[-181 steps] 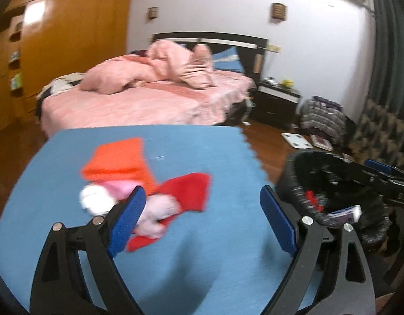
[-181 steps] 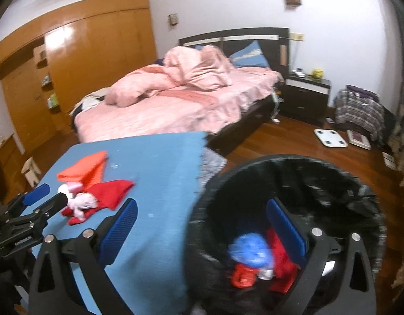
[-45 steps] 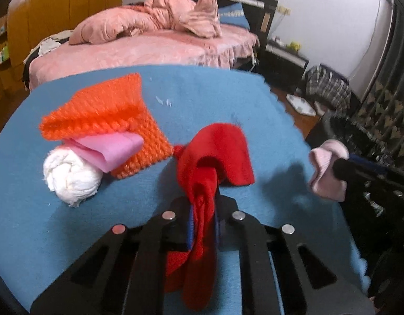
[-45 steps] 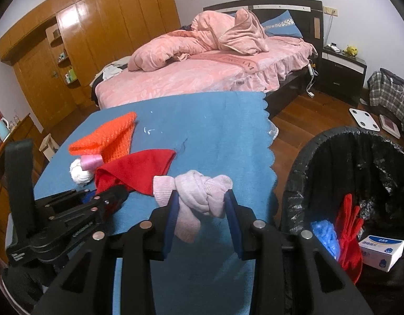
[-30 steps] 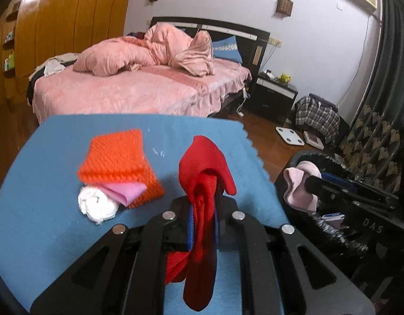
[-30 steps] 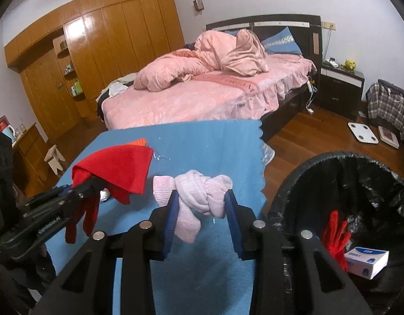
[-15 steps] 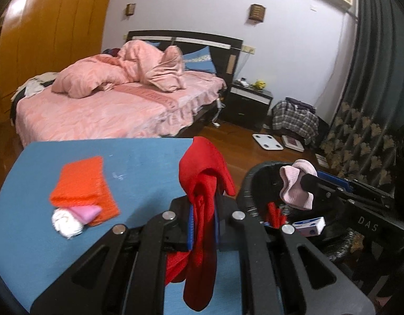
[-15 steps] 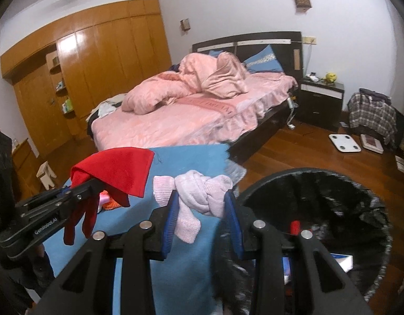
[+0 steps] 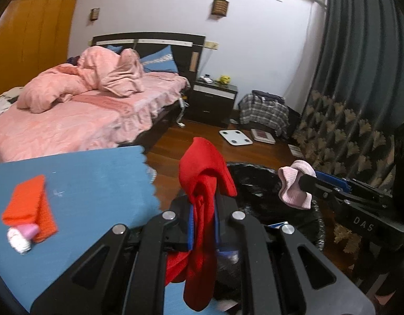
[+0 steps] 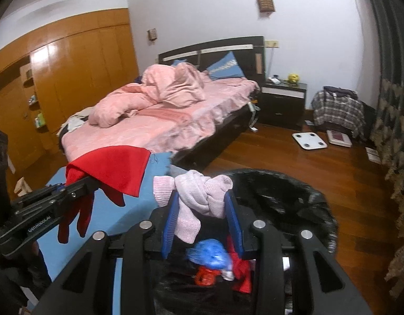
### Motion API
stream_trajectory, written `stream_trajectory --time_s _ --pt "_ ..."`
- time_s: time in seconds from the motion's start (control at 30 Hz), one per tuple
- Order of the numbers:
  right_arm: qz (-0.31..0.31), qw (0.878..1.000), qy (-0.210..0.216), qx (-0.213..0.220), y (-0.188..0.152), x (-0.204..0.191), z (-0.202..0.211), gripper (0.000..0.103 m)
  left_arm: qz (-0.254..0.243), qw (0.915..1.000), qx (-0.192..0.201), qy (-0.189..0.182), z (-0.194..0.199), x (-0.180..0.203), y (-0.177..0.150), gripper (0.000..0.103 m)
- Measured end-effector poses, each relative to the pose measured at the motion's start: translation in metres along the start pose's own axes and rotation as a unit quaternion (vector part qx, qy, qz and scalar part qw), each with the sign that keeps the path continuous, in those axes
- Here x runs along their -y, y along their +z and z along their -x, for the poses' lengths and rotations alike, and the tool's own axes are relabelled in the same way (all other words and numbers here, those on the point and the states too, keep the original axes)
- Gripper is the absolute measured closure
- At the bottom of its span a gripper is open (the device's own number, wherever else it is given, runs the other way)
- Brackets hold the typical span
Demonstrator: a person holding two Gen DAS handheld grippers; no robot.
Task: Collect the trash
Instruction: 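Carry the glove and sock over the bin and open both tools to release them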
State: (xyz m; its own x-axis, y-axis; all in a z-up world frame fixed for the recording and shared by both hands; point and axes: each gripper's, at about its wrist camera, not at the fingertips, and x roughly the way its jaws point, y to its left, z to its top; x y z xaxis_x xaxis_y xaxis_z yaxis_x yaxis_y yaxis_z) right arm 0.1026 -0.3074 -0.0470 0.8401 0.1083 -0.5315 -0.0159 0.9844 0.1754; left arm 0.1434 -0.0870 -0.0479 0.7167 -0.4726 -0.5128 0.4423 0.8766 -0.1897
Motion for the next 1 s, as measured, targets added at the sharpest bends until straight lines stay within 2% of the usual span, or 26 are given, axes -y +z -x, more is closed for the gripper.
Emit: stream_trajectory --time_s 0.4,0.63,0.7,0.73,0.77,0.83,0.9,1.0 --pt "-0.030 0.998 -0.049 -0.015 -0.011 0.065 -0.010 0.068 -0.031 0.9983 -0.032 -0.038 -0.060 0.053 -0.006 0.093" --pt "-0.042 0.997 -0.059 -0.029 -0.021 0.083 -0.022 0.068 -0.024 0.9970 -0.055 -0.049 -0.087 0.060 -0.012 0.092" --pt "-0.045 0.997 -0.059 -0.035 -0.024 0.087 -0.028 0.065 -0.022 0.9965 -0.062 -0.052 -0.092 0.061 -0.014 0.086" --pt "-0.043 0.996 -0.062 -0.040 -0.026 0.088 -0.031 0.063 -0.021 0.9963 -0.064 -0.053 -0.093 0.061 -0.015 0.077" --pt "-0.042 0.996 -0.064 -0.042 -0.027 0.089 -0.032 0.060 -0.018 0.9959 -0.068 -0.056 -0.094 0.060 -0.016 0.057" --pt "-0.045 0.996 -0.066 -0.045 -0.029 0.092 -0.035 0.052 -0.011 0.9957 -0.071 -0.058 -0.094 0.058 -0.018 0.043" --pt "-0.050 0.995 -0.068 -0.048 -0.031 0.095 -0.035 0.049 -0.011 0.9955 -0.076 -0.055 -0.095 0.055 -0.022 0.042" --pt "-0.055 0.995 -0.070 -0.044 -0.035 0.095 -0.031 0.034 -0.010 0.9959 -0.078 -0.044 -0.092 0.050 -0.025 0.040"
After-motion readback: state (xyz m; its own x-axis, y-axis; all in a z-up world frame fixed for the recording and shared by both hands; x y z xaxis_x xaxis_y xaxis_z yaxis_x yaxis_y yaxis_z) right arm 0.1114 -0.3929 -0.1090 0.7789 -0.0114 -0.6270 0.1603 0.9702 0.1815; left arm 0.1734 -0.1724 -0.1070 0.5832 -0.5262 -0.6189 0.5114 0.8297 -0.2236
